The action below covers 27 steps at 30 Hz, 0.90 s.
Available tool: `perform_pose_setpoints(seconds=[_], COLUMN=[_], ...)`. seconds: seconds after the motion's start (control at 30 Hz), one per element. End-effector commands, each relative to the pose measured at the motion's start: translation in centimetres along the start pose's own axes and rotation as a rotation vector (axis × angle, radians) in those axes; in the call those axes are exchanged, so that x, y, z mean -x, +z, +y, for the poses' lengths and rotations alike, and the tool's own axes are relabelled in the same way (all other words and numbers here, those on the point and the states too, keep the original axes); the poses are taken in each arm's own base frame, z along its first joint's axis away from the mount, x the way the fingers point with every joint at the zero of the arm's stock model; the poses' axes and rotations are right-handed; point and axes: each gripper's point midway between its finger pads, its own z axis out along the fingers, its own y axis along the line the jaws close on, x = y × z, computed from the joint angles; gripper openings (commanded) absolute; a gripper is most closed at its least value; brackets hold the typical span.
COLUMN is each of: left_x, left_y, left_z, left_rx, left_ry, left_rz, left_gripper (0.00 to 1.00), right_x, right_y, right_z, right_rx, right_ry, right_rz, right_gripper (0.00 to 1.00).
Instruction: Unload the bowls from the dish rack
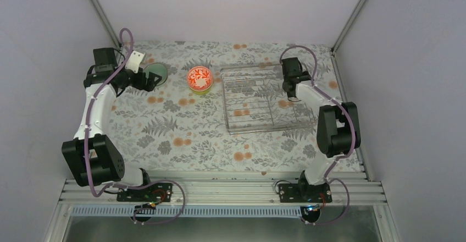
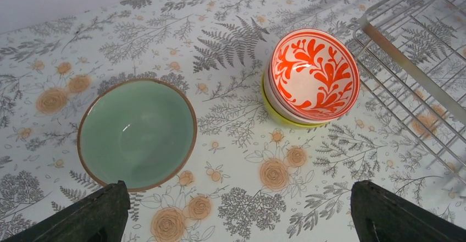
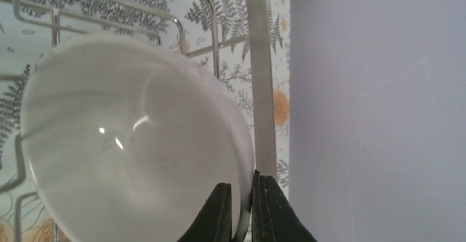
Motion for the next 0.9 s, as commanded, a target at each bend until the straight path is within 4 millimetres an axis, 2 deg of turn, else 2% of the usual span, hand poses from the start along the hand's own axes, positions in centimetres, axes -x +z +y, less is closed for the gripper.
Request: perform_pose_setpoints(seconds=[0.0, 0.3, 0.47, 0.53, 0.7, 0.87], left_x=[0.5, 0.6, 0.8, 0.7, 0.8, 1.2], left_y=[-0.6, -0.2, -0.4, -0.4, -0.5, -1.0], left_z=[-0.4, -0.4, -0.5, -0.5, -0.5, 0.0], left_rx=[-0.009, -0.026, -0.022, -0.023, -0.018, 0.011], left_ry=[0.028, 0.018, 0.025, 0.023, 0.026, 0.038], left_rz=[-0.035, -0.040, -0.047, -0.045, -0.048, -0.054], left_gripper=[1.00, 1.00, 1.00, 1.00, 1.00, 1.00], right_x=[-0.6, 1.2, 3.5, 4.4, 5.9, 8.7], right_y=[0.5, -2.2, -4.2, -5.6, -7.3, -10.2], right_z=[0.1, -1.8, -3.6, -5.2, -7.1, -8.4], right_rx=[-0.072, -0.182, -0.254, -0.285, -0.332, -0.290], right_ry=[-0.038, -0.066, -0.066, -0.043, -0.034, -0.008], right_rz=[0.024, -0.055, -0.134, -0.170, -0.206, -0.263], right_gripper=[0.04, 0.04, 0.04, 0.04, 0.04, 0.04])
